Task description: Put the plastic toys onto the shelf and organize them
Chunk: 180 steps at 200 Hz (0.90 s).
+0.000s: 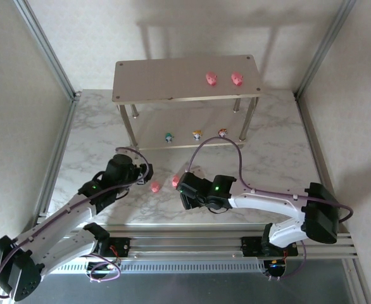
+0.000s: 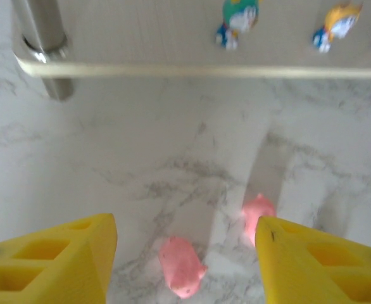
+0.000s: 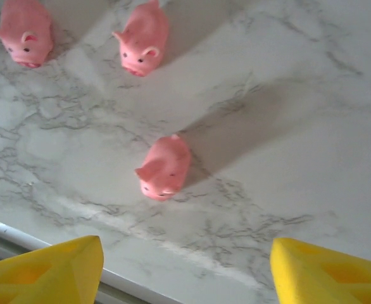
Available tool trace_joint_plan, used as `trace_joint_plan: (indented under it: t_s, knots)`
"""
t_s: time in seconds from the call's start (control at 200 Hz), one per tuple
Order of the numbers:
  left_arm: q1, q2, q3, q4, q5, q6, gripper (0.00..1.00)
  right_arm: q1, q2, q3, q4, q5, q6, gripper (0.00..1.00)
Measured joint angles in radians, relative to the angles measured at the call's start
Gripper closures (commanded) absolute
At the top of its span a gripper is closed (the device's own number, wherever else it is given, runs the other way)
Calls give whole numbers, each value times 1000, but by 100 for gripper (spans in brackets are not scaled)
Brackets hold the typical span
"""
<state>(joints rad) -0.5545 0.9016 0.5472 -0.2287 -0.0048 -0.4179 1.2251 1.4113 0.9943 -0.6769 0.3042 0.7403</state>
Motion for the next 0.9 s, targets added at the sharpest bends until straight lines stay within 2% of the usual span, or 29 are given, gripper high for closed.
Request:
trace_joint_plan:
  t_s: [0.23, 0.405, 0.566, 0.901]
  knots:
    - [-123, 11, -88, 36, -23, -130, 38, -13, -28, -31, 40, -8, 50, 21]
    - [-190, 17, -129, 56, -46, -230, 38, -93, -189, -82, 38, -4, 43, 20]
    - [-251, 85, -129, 59, -84, -304, 38, -148, -330, -93, 37, 29, 16, 19]
    - [-278, 260, -114, 56, -162, -362, 38, -191, -401, -93, 38, 52, -53, 18]
